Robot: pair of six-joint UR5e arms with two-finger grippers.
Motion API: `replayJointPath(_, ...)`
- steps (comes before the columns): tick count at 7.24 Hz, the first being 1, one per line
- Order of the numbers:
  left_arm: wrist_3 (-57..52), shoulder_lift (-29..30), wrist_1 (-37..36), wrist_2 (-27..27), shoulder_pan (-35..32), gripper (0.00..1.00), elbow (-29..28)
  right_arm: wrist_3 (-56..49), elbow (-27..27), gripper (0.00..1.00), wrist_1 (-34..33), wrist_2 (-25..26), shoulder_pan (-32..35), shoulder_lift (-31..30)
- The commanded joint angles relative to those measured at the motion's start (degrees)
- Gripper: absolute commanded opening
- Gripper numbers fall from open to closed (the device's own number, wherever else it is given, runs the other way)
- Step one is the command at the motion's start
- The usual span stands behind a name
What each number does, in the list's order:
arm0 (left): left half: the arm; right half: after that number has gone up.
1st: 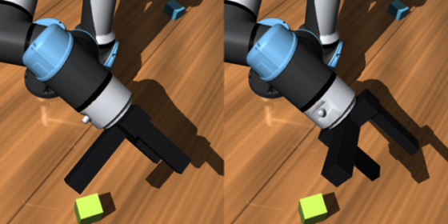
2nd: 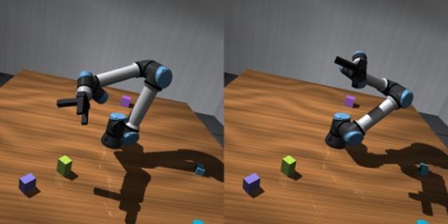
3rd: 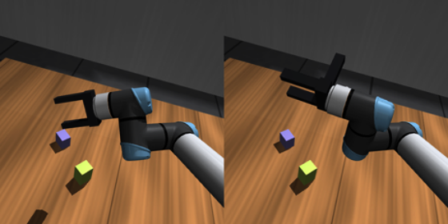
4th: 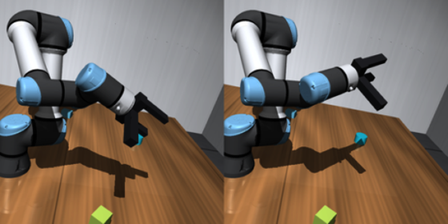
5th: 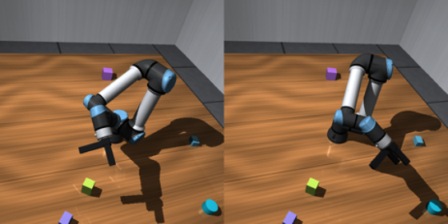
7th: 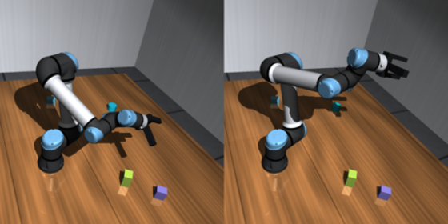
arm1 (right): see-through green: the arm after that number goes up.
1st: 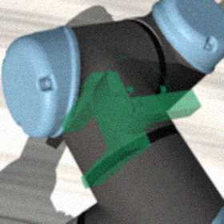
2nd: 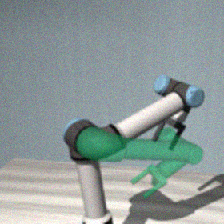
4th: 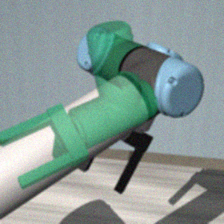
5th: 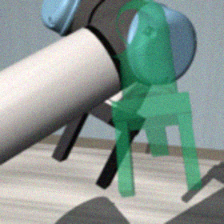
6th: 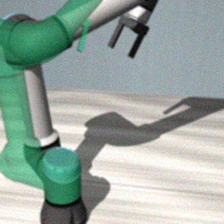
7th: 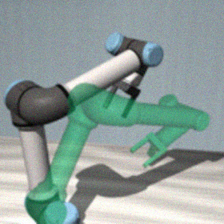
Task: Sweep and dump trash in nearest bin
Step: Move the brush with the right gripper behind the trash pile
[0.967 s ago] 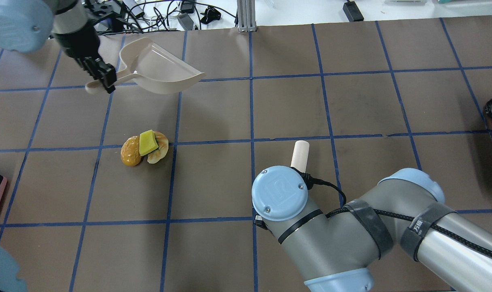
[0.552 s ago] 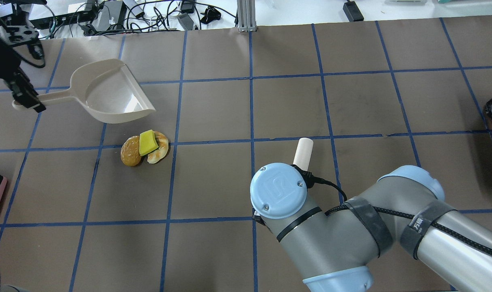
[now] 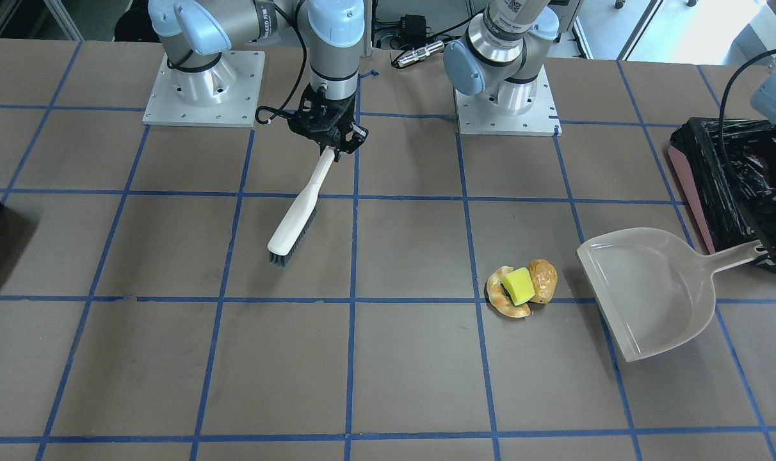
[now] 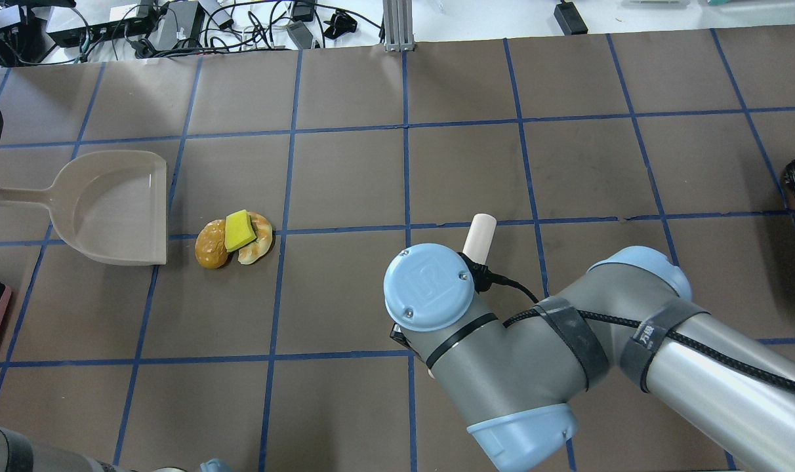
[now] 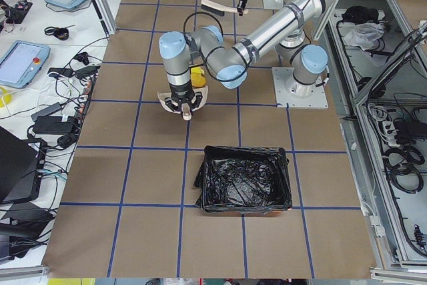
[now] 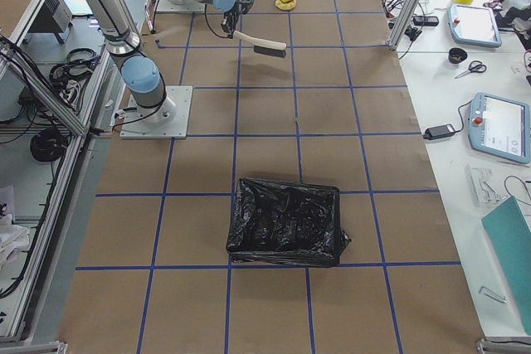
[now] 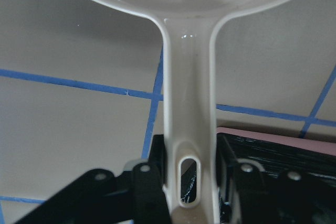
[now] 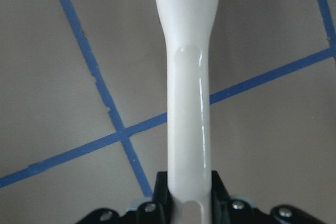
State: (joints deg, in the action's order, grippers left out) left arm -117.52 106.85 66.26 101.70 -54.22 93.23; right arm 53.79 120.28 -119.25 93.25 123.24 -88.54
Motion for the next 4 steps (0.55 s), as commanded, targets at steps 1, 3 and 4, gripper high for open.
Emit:
replayJointPath(1,-7.9,2.0,-4.4,-0.2,1.1,0.0,2.5,1.5,-8.8,0.0,0.4,-1.0,5.1,7.5)
replayJointPath(3,-13.8,2.3,-4.1,-0.4,1.1,0.0,3.2,4.5,-18.2,0.0,1.3,-1.1,8.7,16.3)
replayJointPath(4,-14.4,2.7,-3.4,-0.5,1.1,0.0,3.3,9.9,-22.8,0.0,2.9,-1.1,11.0,20.1)
